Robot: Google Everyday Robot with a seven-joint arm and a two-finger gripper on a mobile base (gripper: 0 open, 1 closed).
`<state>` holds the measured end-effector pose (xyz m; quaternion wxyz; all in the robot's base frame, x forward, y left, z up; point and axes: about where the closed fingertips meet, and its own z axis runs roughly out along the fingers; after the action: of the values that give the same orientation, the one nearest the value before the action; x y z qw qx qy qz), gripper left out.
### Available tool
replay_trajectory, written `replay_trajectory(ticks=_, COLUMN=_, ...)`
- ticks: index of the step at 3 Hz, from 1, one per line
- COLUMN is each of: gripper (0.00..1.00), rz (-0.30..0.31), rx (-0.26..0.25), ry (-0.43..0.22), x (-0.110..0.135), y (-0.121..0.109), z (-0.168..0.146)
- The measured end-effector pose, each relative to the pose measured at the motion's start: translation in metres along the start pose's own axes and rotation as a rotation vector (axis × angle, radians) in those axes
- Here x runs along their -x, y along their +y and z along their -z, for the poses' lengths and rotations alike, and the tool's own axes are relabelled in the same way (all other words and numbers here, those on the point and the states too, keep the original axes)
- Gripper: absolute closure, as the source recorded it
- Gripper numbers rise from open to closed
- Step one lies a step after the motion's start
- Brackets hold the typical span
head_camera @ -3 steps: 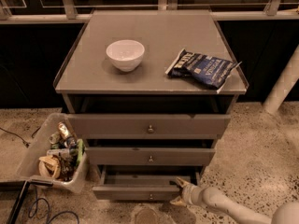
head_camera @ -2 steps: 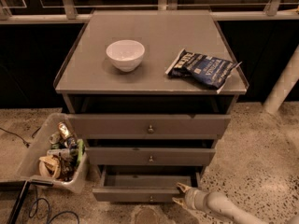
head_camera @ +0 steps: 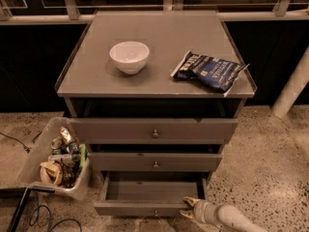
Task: Open bottom drawer
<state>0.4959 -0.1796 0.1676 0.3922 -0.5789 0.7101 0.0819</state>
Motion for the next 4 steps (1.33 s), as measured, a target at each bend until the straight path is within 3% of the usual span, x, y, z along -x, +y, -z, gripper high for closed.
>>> replay_trajectory(ticks=1, gripper=1.0, rz=0.03, rx=0.016, ry=-0.008, x=0.0008, y=0.0183, z=0.0073)
replay_trajectory(ticks=2, gripper=1.0, rz=0.03, rx=0.016, ry=-0.008, x=0.0008, y=0.0195, z=0.0085)
replay_trajectory(ticks=4, gripper=0.58, rz=0.03, rx=0.017, ry=-0.008, x=0.0008, y=0.0195, z=0.0084)
